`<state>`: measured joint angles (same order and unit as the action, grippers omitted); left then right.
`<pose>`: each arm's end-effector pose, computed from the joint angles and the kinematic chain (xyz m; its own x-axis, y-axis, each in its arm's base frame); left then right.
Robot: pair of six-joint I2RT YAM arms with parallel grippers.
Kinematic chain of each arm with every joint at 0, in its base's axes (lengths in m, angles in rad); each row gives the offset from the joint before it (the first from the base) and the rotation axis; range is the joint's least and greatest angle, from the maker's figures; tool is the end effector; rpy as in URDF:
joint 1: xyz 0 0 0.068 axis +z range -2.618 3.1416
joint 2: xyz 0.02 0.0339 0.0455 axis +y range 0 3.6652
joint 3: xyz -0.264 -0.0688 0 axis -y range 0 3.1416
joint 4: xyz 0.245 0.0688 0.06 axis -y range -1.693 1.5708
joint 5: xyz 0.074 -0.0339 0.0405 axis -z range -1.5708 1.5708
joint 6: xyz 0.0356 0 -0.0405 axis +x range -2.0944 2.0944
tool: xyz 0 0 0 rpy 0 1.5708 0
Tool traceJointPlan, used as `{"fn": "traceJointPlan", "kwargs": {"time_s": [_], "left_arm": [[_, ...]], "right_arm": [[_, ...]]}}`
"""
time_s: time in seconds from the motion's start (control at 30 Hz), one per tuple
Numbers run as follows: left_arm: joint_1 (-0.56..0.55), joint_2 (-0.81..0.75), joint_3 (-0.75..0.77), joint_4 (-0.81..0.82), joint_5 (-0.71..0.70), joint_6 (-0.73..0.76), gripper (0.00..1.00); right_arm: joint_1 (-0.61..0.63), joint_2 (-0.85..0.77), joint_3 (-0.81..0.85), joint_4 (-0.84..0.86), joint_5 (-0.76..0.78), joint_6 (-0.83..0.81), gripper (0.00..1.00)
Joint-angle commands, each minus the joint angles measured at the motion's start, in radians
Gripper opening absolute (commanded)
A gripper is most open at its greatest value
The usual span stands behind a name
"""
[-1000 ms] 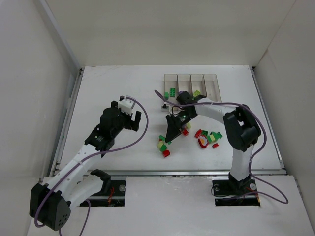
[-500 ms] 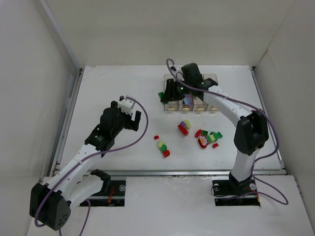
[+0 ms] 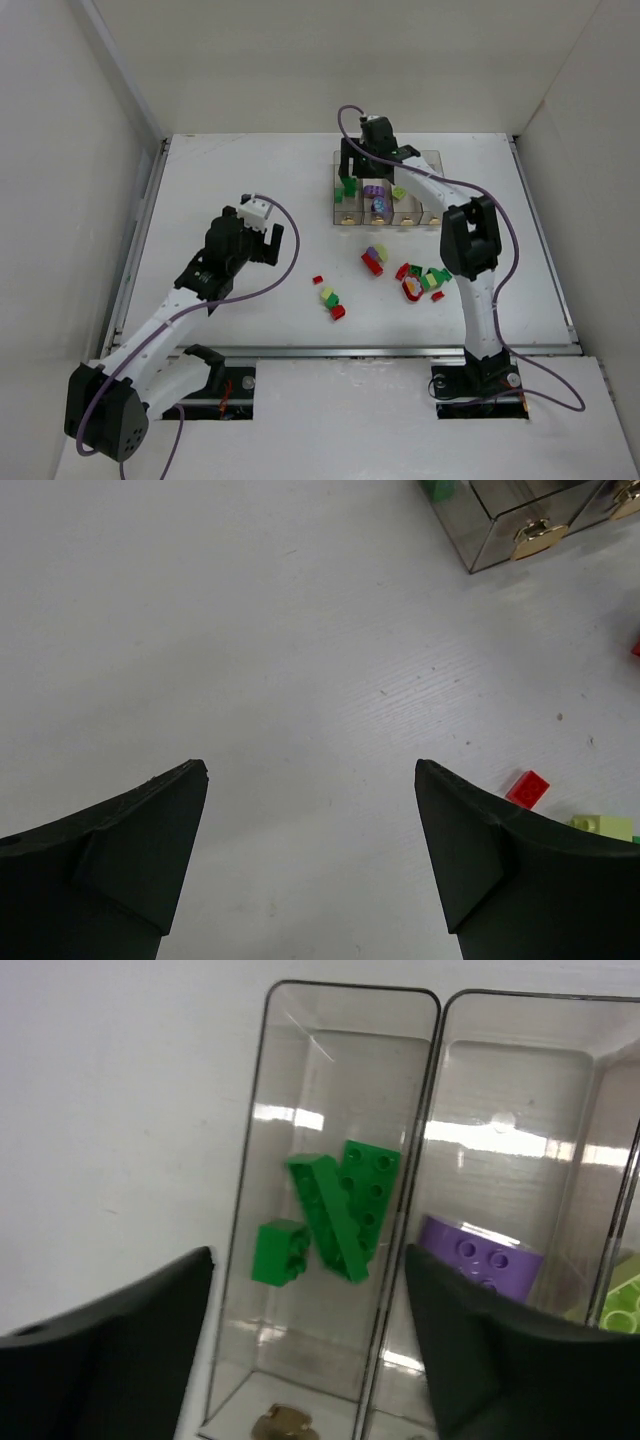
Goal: Sort the legos into containers by color
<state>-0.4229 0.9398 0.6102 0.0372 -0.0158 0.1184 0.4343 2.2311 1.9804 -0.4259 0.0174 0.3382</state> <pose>0.2012 -0.0900 0.2725 -0.2142 0.2259 -0.9503 0.4248 0.8976 0.1176 0.4716 0.2181 0.2507 -0.6713 0.0543 -0.7392 -0.1968 0.9484 0.2484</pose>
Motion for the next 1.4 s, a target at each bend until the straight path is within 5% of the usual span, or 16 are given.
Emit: {"fn": "traceJointPlan", "kwargs": {"time_s": [0.0,0.03,0.23,0.43,0.6,0.63,0.7,0.8,0.93,1.07,1.37], "left_arm": [[0.010,0.002,0.022,0.000,-0.013,0.003,0.82],[0.019,0.002,0.022,0.000,-0.013,0.003,0.82],[0.019,0.011,0.022,0.010,-0.013,0.003,0.82],[0.019,-0.055,-0.001,0.010,-0.079,0.003,0.99],[0.019,-0.114,-0.023,-0.020,-0.237,-0.006,0.99],[0.029,-0.114,-0.023,-0.020,-0.265,-0.016,0.99],[0.059,-0.142,-0.023,-0.029,-0.346,-0.016,0.99],[0.069,-0.170,-0.033,-0.046,-0.407,0.035,0.99],[0.079,-0.190,-0.033,-0.126,-0.473,0.046,0.99],[0.088,-0.254,-0.003,-0.181,-0.483,0.046,0.99],[0.116,-0.308,0.017,-0.212,-0.454,0.035,0.99]], "right_arm": [[-0.008,-0.034,0.041,0.030,0.049,-0.013,0.89],[-0.008,-0.034,0.041,0.042,0.020,-0.027,1.00],[0.052,-0.193,-0.024,0.061,0.050,-0.157,1.00],[0.290,-0.497,-0.441,0.208,0.528,-0.402,1.00],[0.281,-0.712,-0.667,0.214,0.318,-0.338,1.00],[0.268,-0.712,-0.689,0.199,0.041,-0.338,1.00],[0.320,-0.691,-0.726,0.159,-0.106,-0.315,1.00],[0.420,-0.610,-0.735,0.110,-0.004,-0.275,1.00],[0.434,-0.489,-0.729,0.182,-0.052,-0.190,0.97],[0.484,-0.285,-0.536,-0.037,0.018,-0.177,0.94],[0.500,-0.254,-0.565,-0.017,0.076,-0.114,0.77]]}}
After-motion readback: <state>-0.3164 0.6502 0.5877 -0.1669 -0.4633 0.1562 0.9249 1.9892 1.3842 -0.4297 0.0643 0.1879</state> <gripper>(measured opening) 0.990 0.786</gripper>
